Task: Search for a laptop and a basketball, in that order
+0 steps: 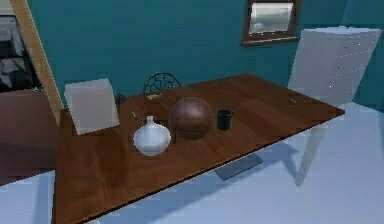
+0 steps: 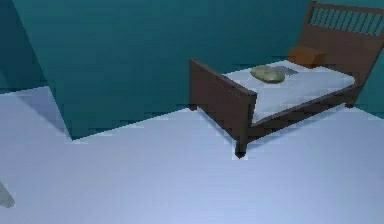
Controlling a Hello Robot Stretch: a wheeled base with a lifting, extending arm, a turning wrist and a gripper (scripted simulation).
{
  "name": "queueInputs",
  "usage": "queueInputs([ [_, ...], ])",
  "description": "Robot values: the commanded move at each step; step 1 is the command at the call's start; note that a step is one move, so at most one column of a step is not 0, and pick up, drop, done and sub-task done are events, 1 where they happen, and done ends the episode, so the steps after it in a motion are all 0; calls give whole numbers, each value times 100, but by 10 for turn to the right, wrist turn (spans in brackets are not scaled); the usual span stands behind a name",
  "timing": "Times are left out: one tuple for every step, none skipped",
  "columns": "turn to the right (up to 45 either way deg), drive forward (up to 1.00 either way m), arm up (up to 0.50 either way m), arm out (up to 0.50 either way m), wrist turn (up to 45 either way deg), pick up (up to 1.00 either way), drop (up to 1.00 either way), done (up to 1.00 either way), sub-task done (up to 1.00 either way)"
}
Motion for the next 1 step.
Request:
queueInputs([
  [0, 0, 0, 0, 0, 0, 0, 100, 0],
])
